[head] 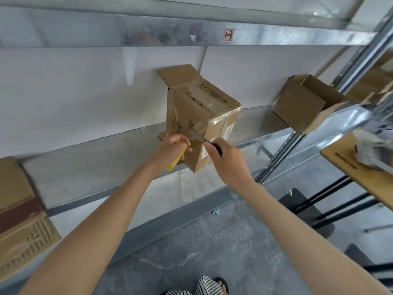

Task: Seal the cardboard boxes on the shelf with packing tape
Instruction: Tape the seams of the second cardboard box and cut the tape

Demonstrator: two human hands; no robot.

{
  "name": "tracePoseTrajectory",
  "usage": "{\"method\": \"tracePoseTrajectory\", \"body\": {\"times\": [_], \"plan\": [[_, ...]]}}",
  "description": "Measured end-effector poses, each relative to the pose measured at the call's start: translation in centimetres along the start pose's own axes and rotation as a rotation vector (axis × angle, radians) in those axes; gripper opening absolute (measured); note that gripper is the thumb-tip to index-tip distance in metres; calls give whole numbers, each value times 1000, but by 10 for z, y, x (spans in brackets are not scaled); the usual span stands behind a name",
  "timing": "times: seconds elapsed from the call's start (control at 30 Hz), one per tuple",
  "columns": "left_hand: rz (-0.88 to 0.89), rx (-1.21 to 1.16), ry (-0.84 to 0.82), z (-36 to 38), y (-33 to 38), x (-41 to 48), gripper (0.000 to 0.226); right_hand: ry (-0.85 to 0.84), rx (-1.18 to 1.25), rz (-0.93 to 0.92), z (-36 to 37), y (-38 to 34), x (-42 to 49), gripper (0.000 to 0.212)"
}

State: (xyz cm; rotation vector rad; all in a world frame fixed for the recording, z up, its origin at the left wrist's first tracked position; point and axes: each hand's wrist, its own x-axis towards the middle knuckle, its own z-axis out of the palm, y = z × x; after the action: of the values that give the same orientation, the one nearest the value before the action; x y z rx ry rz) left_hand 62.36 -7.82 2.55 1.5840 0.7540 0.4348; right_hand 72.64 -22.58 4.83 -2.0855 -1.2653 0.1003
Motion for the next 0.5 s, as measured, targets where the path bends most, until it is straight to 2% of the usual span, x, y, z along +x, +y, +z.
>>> {"method": "tracePoseTrajectory", "body": {"times": [0.13,0.23,0.37,0.5], "plan": [[6,-20,-12,1,2,-4,27,-150,70,198,19,16,-13,35],[10,-29,6,1,2,-4,28,-175,100,270,23,20,-12,35],[18,-5,17,1,0,-1,29,-193,138,305,24,18,-5,48],[16,12,20,0,-2,1,30,-231,135,279,25,9,4,52]]}}
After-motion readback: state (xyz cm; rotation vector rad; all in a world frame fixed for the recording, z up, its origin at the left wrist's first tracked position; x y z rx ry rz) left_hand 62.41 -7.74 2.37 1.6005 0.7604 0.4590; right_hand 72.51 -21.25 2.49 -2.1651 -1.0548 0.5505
